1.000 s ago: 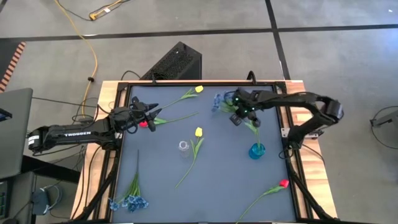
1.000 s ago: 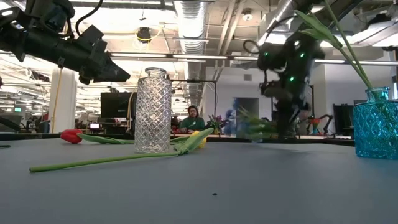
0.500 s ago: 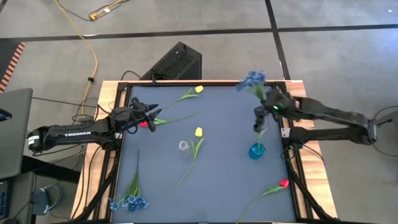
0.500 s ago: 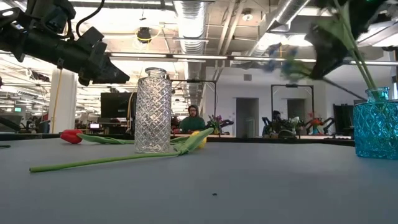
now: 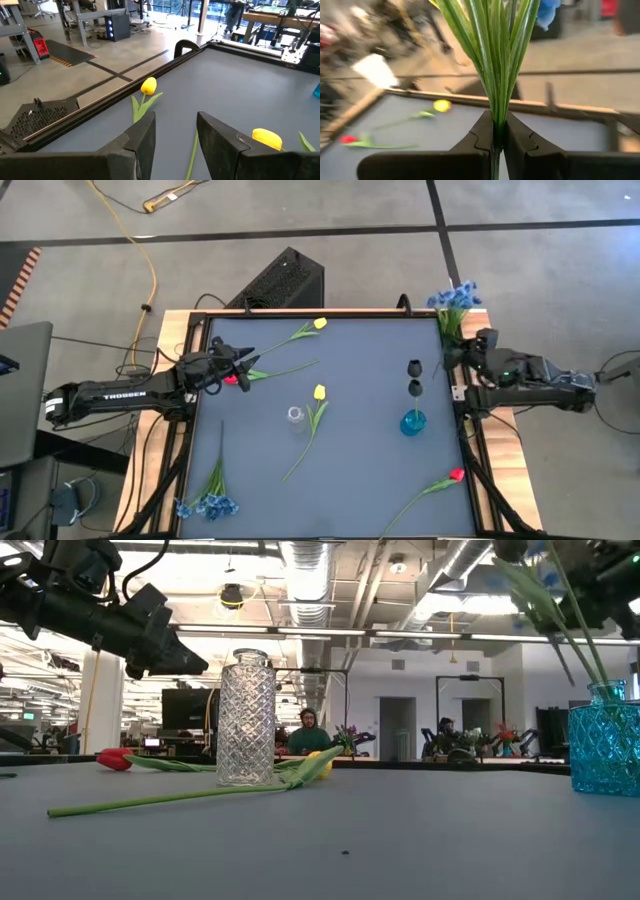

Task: Sort flowers into vase by color
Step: Put the top blue flowers into the blue vase

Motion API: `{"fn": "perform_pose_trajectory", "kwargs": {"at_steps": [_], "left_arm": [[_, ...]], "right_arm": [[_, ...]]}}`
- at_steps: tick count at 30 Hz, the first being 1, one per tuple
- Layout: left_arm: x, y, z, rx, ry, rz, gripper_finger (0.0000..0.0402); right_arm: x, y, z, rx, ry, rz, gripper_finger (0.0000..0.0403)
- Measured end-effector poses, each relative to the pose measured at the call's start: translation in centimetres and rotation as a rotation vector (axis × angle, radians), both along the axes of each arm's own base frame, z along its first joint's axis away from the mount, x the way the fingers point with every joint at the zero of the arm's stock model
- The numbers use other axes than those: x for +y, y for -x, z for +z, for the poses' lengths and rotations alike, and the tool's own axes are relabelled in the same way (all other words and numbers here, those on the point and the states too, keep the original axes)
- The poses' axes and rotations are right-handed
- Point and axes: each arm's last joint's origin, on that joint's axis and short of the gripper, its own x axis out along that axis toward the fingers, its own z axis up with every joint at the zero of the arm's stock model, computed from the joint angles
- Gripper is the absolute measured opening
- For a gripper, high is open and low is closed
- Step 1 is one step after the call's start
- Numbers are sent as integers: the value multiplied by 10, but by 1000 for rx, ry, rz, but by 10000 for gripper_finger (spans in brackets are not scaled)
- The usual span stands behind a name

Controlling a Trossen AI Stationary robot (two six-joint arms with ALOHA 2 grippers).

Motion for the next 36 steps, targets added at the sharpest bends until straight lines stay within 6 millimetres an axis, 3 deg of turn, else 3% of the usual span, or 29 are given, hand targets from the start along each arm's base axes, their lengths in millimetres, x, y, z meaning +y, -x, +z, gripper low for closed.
{"fn": "perform_pose_trajectory", "kwargs": {"at_steps": [4, 10, 16, 23, 36], "left_arm": [[0, 0, 0, -1, 0, 0, 132], [0, 0, 0, -1, 0, 0, 132], [0, 0, -1, 9, 4, 0, 132], [0, 1, -4, 35, 24, 2, 132], [0, 1, -6, 17, 71, 13, 132]], "right_arm": [[5, -7, 8, -107, 70, 157, 49], [15, -26, -3, -136, 164, 361, 49], [19, -24, -1, -115, 207, 305, 49], [25, -19, -4, -49, 227, 436, 49], [35, -9, 12, -154, 142, 762, 49]]}}
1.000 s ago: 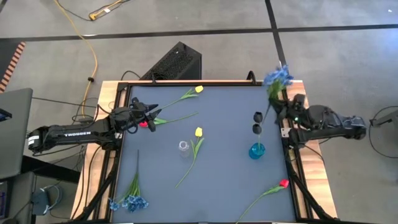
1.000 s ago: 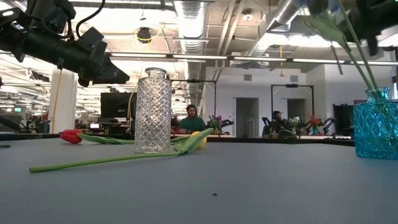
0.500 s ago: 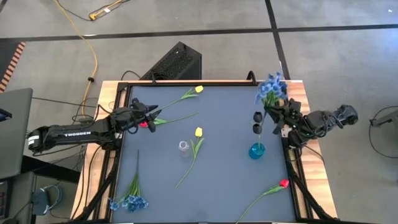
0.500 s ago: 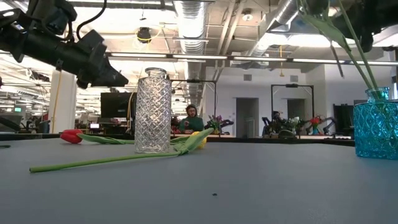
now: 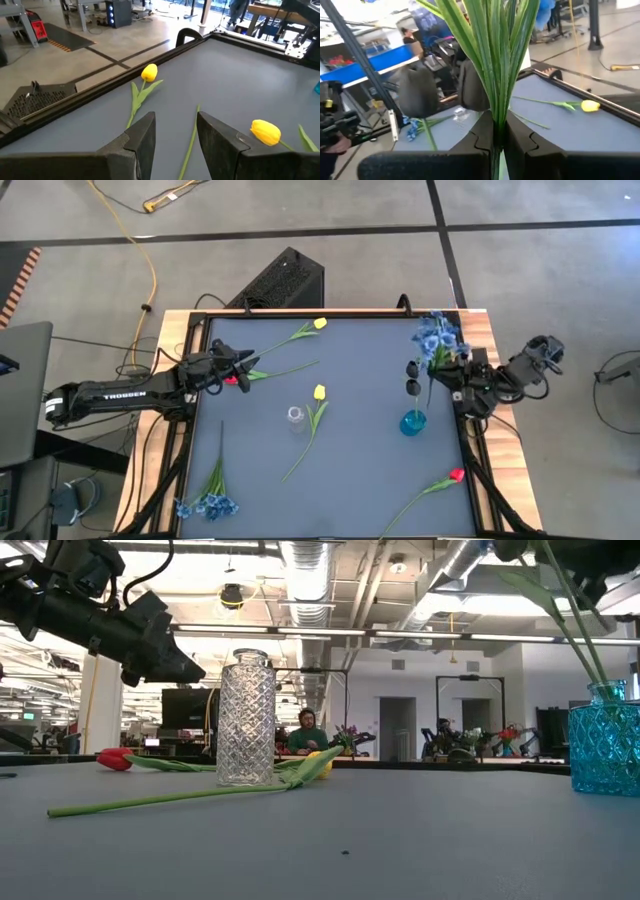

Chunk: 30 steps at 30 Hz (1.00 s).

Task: Sort flowers into vase by color
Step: Put the top blue flowers into the blue vase

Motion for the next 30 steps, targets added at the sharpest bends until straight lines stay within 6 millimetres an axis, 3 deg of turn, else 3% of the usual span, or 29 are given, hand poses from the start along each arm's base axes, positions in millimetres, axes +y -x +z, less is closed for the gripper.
{"fn": "perform_pose_trajectory", "kwargs": {"at_steps": [8, 16, 30], "left_arm": [[0, 0, 0, -6, 7, 2, 132], [0, 0, 0, -5, 9, -5, 132], [0, 0, -1, -4, 25, -3, 132]], "right_arm": [[12, -9, 16, -86, 88, 57, 49], [25, -15, 8, 6, 149, 127, 49], [52, -15, -16, 104, 247, -120, 42]]}}
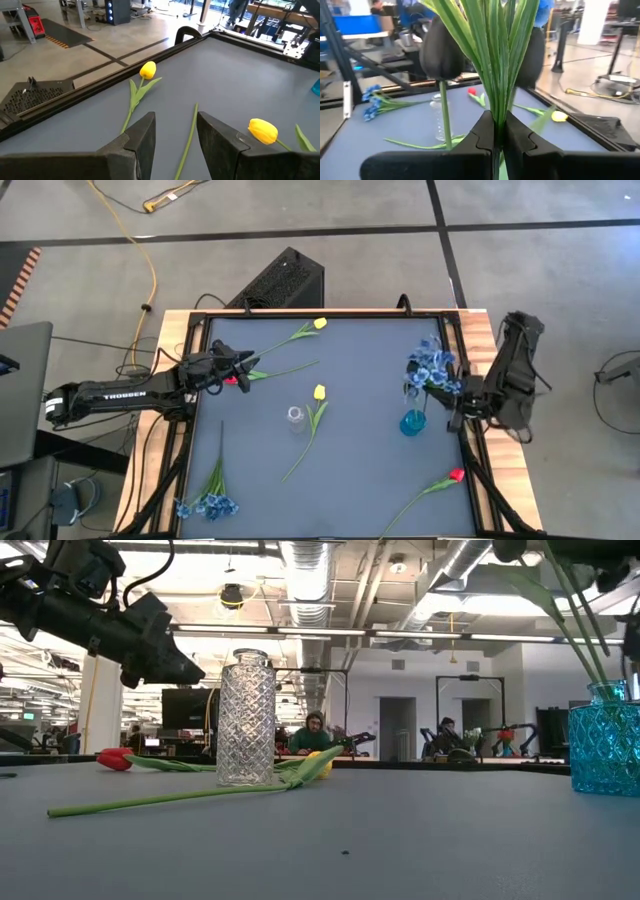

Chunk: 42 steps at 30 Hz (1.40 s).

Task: Sort flowers into vase by color
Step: Put the top blue flowers into the blue vase

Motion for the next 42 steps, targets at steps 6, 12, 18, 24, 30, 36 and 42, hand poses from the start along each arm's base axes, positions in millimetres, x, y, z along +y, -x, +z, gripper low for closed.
{"fn": "perform_pose_trajectory", "kwargs": {"at_steps": [6, 12, 18, 24, 30, 36, 42], "left_arm": [[0, 0, 0, 2, 4, 1, 132], [0, 0, 0, 1, 4, 1, 132], [0, 0, 0, -9, 16, 5, 132], [0, 0, 0, -17, 26, 8, 132], [0, 0, 0, -17, 27, 8, 132], [0, 0, 0, -18, 27, 8, 132], [0, 0, 0, -18, 27, 8, 132]], "right_arm": [[19, 6, -12, -73, 11, -21, 42], [40, -1, -25, -59, 57, -15, 42], [48, -13, -36, -33, 120, -75, 42], [45, -17, -36, -36, 109, -111, 41], [38, -12, -28, -35, 115, -104, 41], [37, -11, -28, -34, 121, -102, 42], [43, -15, -34, -20, 156, -107, 42]]}}
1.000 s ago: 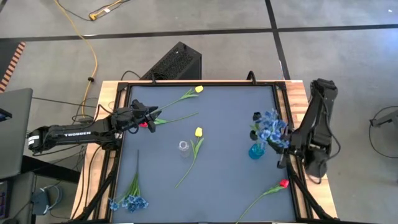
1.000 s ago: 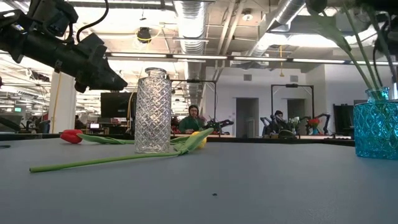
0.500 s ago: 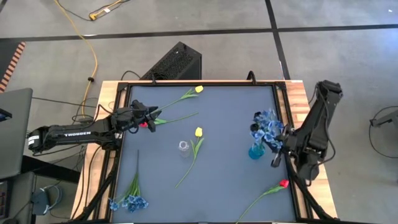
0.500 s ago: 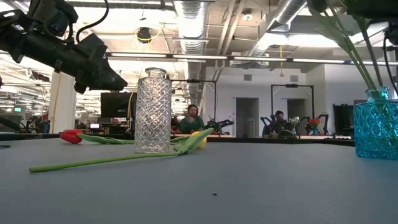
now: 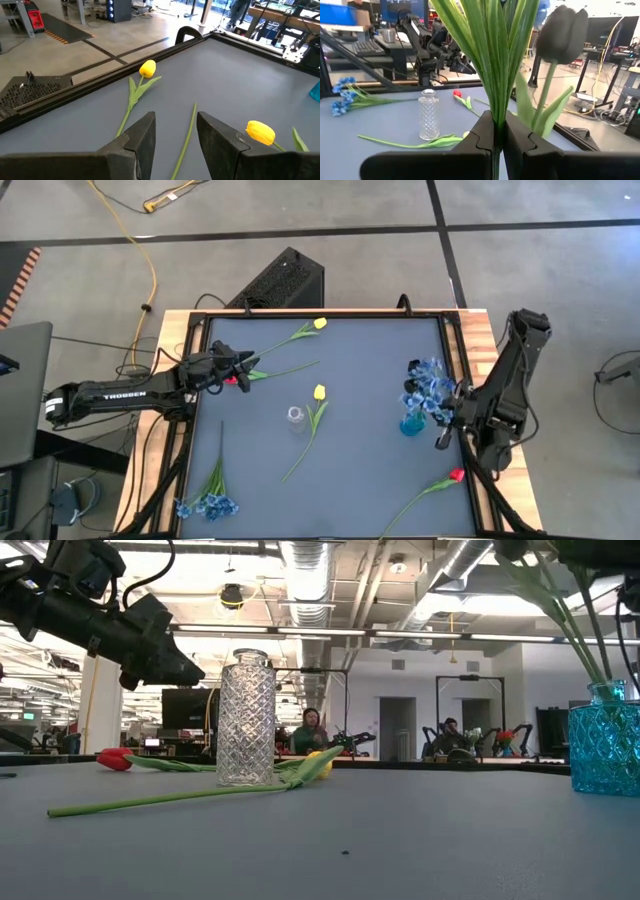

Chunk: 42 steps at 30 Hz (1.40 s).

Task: Sort flowers into vase by color
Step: Put the top blue flowers into the blue vase

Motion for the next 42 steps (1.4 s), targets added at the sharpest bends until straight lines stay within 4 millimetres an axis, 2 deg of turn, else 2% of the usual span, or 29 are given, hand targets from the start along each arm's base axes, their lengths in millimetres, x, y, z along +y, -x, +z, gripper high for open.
{"fn": "perform_pose_trajectory", "kwargs": {"at_steps": [9, 18, 26, 32, 36, 42], "left_arm": [[0, 0, 0, 0, 0, 0, 132], [0, 0, 0, 0, 0, 0, 132], [0, 0, 0, -1, 1, 0, 132], [0, 0, 0, -1, 3, 1, 132], [0, 0, 0, -1, 3, 1, 132], [0, 0, 0, -2, 3, 0, 132]], "right_arm": [[11, -5, -15, 36, 10, 17, 46], [12, -6, -18, 115, 28, 60, 82], [6, -3, -15, 150, 9, 84, 130], [-1, -4, -12, 235, -111, 141, 182], [-7, -5, -5, 288, -219, 179, 207], [-15, -7, 27, 347, -418, 273, 212]]}}
